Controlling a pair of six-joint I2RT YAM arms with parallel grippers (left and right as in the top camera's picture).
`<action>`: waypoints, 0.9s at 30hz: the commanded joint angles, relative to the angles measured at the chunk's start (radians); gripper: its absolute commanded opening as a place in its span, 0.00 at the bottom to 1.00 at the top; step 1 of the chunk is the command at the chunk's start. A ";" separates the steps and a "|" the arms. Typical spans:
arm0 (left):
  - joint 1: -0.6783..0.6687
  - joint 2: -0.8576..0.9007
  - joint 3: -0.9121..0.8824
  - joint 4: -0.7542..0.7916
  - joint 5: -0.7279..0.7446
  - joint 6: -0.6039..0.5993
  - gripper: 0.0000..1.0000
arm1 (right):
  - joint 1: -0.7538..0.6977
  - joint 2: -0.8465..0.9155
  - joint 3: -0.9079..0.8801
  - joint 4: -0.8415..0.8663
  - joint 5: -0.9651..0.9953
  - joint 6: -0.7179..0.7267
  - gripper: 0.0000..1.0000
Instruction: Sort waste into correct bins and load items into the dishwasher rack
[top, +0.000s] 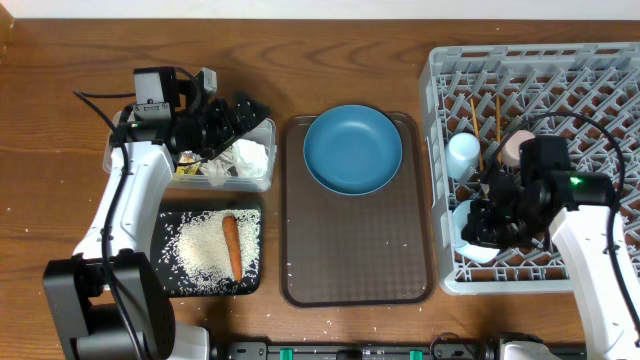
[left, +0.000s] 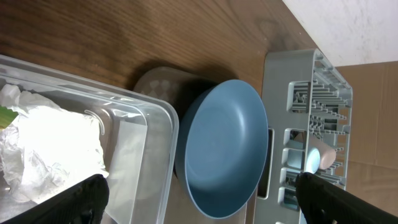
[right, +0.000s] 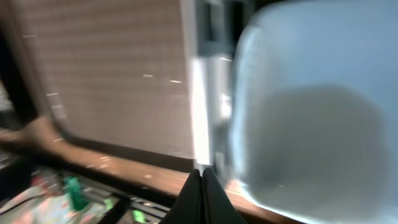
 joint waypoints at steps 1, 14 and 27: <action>0.004 -0.003 0.007 -0.003 0.013 -0.008 0.98 | 0.029 -0.001 0.017 0.000 0.230 0.129 0.01; 0.004 -0.003 0.007 -0.003 0.013 -0.008 0.98 | 0.029 -0.001 0.023 0.002 0.482 0.302 0.05; 0.004 -0.003 0.007 -0.002 0.013 -0.008 0.98 | 0.029 -0.001 0.077 0.035 0.470 0.311 0.12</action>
